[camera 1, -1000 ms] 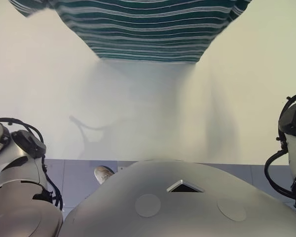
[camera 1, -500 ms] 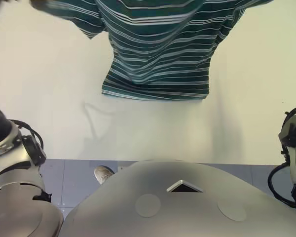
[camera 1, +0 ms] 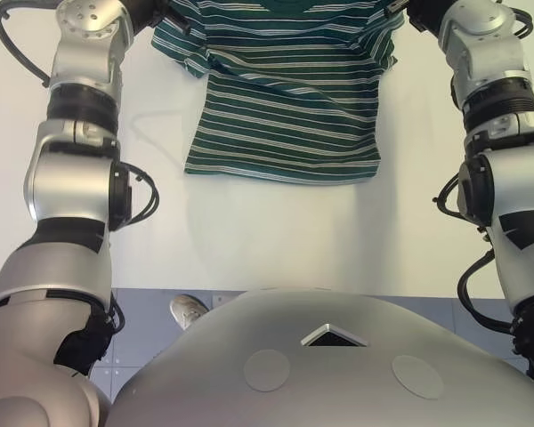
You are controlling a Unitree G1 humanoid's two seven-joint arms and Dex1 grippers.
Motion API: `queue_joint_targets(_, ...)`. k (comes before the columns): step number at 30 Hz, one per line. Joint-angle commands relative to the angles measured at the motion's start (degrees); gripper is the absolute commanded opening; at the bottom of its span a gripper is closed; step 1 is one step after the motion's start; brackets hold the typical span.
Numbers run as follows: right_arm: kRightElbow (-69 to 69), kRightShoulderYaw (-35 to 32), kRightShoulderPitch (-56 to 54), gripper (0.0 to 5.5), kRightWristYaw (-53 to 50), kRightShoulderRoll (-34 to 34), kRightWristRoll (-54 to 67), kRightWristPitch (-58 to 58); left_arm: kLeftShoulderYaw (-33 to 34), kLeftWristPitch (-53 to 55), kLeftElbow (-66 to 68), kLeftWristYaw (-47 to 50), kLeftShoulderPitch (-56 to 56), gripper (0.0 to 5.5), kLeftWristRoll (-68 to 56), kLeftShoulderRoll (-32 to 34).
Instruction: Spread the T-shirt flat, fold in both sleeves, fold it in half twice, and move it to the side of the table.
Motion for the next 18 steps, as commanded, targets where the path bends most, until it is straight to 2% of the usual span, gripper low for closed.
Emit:
queue_joint_targets(1,1.96,-1.65,-1.34,1.44,-5.17,1.18,-2.22,-6.51,-1.15,-8.04,5.68,9.60,0.15,1.29,6.92,2.31)
queue_joint_targets(3,-0.82,-1.86,0.90,1.88,-2.41,0.41,-2.32,-10.61,0.28,-14.29,4.60,11.02,2.75,1.69,7.28,4.57)
queue_joint_targets(6,-7.40,-2.90,5.41,2.46,7.19,-0.16,-0.09,-13.90,2.13,-22.52,1.20,3.24,7.20,2.23,5.06,5.40)
queue_joint_targets(8,-29.97,-0.02,17.58,2.51,24.49,-4.13,7.60,-10.06,0.26,-27.00,-12.99,-9.43,18.58,2.59,1.22,8.87)
queue_joint_targets(10,-50.85,3.22,28.51,2.51,36.98,-9.82,14.13,-3.12,-1.75,-27.86,-27.12,-17.70,28.69,2.85,-0.99,13.33)
queue_joint_targets(12,-59.48,3.99,33.02,2.51,40.82,-12.89,15.86,1.20,-1.76,-26.23,-34.09,-20.89,33.02,3.19,-1.66,15.26)
queue_joint_targets(14,-64.68,7.02,38.69,2.51,43.38,-16.67,11.43,1.94,-2.58,-24.91,-39.18,-22.70,36.98,3.50,0.81,16.62)
queue_joint_targets(18,-66.42,13.78,42.87,2.51,43.18,-19.58,-0.89,-0.37,-4.61,-24.49,-43.89,-21.66,40.74,4.21,8.55,17.96)
